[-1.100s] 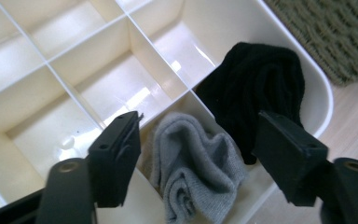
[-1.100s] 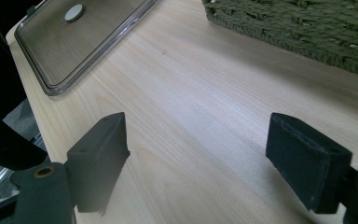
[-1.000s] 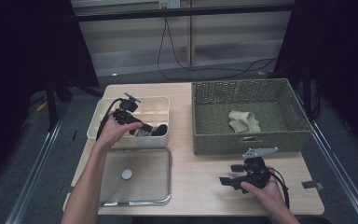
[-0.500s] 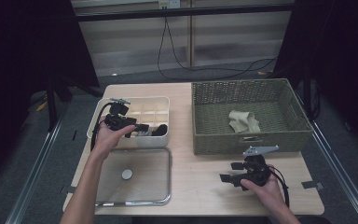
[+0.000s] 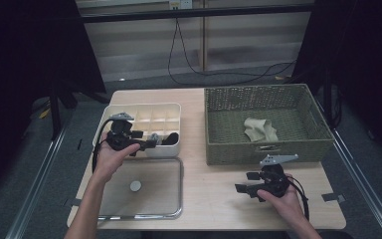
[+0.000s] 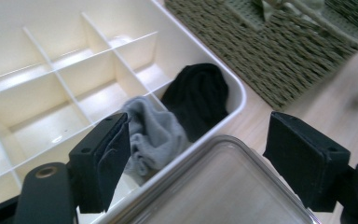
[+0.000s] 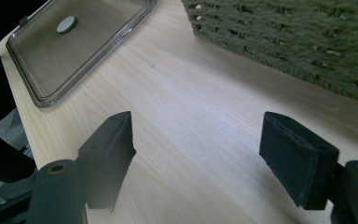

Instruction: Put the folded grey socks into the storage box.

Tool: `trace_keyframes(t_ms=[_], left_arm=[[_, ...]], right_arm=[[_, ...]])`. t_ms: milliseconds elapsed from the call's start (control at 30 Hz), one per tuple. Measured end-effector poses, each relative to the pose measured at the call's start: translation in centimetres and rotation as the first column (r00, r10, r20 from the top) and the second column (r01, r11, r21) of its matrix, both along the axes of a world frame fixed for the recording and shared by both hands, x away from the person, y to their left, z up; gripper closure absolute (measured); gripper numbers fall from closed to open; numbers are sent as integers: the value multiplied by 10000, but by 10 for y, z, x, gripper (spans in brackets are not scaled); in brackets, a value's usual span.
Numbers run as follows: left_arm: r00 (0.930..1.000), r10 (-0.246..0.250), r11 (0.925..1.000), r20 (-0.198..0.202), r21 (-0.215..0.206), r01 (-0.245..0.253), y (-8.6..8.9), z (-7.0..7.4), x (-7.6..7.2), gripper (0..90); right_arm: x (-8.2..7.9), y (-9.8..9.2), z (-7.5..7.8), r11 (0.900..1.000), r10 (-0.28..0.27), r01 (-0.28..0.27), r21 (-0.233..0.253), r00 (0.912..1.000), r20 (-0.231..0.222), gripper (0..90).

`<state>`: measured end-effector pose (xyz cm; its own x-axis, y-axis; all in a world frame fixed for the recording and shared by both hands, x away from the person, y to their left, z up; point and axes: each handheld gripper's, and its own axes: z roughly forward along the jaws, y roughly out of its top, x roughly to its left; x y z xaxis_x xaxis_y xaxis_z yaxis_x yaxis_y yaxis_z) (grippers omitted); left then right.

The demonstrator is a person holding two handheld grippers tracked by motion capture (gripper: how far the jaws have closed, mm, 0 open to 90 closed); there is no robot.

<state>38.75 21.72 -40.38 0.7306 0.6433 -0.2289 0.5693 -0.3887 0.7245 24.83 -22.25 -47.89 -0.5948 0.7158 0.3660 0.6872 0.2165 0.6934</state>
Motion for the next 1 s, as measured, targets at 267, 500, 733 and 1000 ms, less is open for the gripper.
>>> trace_keyframes(t_ms=[267,500,733,1000], left_arm=[[9997,-190,9996,160,-185,193,-2,-8,-23,214],[9988,-363,9993,316,-94,366,-6,-13,-42,211],[9988,-367,9990,327,-246,375,-11,-20,-57,214],[9958,-820,9966,417,-58,823,-26,-27,-86,159]], right_arm=[[2,2,0,10000,6,-6,-48,10000,-5,265],[-1,1,3,10000,51,-50,-71,9999,99,282],[-3,-2,7,10000,62,-62,-35,9999,159,305],[-2,-1,8,10000,22,-22,-5,9999,133,300]])
